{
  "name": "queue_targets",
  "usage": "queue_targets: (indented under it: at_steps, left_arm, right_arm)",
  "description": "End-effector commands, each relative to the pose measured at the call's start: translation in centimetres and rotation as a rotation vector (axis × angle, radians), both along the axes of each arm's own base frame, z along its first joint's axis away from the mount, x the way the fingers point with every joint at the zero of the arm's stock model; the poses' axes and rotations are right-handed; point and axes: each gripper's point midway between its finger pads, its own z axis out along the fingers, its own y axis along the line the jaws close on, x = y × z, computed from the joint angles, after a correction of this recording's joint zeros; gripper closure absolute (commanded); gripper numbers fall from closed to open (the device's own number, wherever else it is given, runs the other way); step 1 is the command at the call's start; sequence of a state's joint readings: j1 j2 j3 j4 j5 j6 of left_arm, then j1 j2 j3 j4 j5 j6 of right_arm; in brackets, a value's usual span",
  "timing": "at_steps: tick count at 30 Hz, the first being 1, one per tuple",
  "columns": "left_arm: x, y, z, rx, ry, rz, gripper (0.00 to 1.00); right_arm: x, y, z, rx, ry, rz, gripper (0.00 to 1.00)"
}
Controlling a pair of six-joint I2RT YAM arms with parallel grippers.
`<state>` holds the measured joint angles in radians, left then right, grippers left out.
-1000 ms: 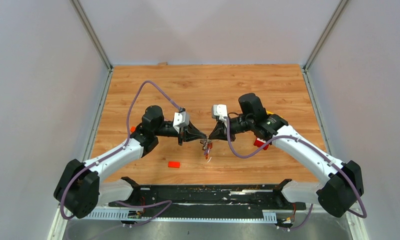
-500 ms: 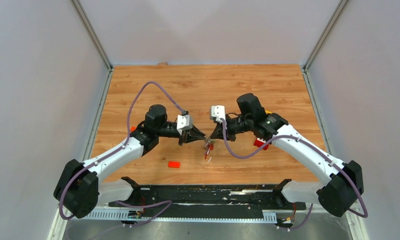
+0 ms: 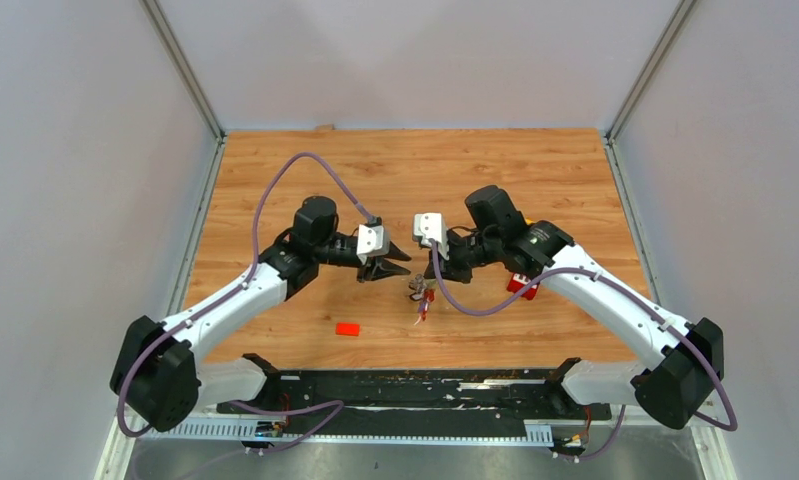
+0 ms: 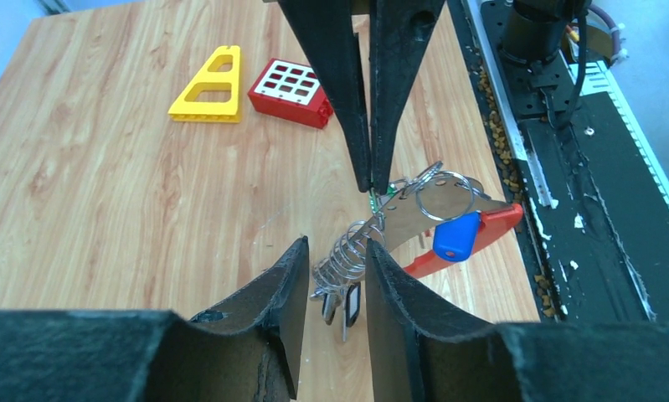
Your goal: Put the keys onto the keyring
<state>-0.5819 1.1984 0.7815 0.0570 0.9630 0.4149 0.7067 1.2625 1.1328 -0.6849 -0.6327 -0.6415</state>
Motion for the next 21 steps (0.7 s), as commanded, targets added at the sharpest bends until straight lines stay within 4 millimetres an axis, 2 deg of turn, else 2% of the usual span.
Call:
queue_targets:
  at_steps: [1,4,9,16,21]
  left_arm:
    - [-0.8,-0.7,1.1,-0.020,-0.011,-0.072,0.62]
    - [-1.5,-1.1,0.9,-0.019,0.006,-0.108,0.62]
    - [-1.1,-2.0,1.0,-0.052,0.070,-0.078,0.64]
    - [-0.5,-2.4,0.9,-0.072,0.111,-0.051,0.72]
    - [-0.6,-2.5,0.5,-0.062,0.114,-0.059,0.73]
  right_arm:
    - [0.4,0.5,2.4,0.055,-0.071,0.001,1.00]
    - [0.5,0.5,2.5,0.058,-0.074,-0.003,1.00]
    - [0.7,0.6,2.7,0.066,-0.077,-0.015,1.00]
    - [0.7,0.6,2.5,0.066,-0.075,-0.015,1.00]
    - [0.7,0.6,2.6,0.068,-0.076,-0.017,1.00]
